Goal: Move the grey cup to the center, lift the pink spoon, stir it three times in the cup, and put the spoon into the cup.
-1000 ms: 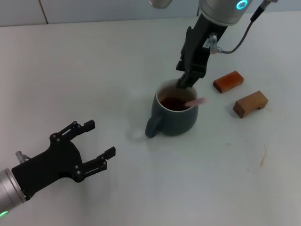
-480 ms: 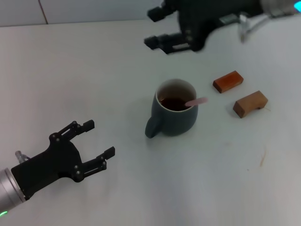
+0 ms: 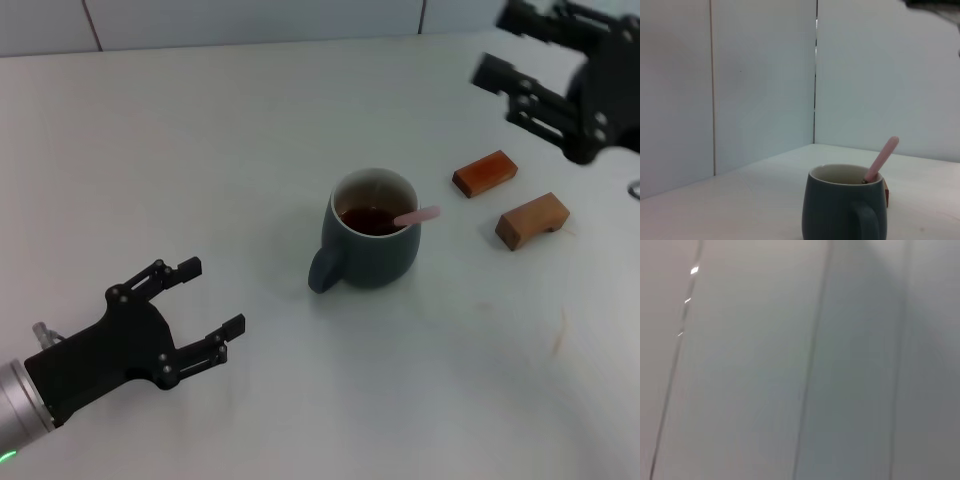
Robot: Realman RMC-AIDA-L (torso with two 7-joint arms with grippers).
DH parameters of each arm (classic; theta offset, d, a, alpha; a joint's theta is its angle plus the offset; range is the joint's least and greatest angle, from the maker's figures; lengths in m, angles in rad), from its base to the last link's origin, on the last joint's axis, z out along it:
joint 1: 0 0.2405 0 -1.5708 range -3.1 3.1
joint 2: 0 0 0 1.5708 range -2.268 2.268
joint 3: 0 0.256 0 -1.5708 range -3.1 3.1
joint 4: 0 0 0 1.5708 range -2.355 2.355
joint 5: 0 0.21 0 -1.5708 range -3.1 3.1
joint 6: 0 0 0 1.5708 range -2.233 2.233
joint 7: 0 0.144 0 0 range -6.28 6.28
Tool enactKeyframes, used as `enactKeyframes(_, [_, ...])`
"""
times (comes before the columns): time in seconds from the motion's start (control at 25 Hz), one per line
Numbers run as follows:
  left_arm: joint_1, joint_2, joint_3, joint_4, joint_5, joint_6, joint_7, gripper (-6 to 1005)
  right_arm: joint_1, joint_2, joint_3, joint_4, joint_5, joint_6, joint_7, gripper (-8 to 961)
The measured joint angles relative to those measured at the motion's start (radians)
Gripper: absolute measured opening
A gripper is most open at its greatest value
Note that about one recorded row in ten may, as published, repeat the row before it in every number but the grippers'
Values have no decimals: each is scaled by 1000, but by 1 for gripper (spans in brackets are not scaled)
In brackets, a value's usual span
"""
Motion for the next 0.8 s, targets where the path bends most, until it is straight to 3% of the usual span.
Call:
enactKeyframes(0.2, [0,0,0,-1,4,-3,0,842,72,-43,115,362,-106,-46,-99,538])
enactKeyframes(0.32, [2,-1,-1,-2,0,-3,1,842,70,-57,137,478,-123,-50,-175,584])
enactKeyframes(0.56, [2,-3,0,-2,-2,-4,1,842,17,-48,180,567,-140,-38,-303,709])
enactKeyframes(0.8, [2,-3,4,-2,-2,-4,1,842,21,-48,183,644,-218,42,-324,707])
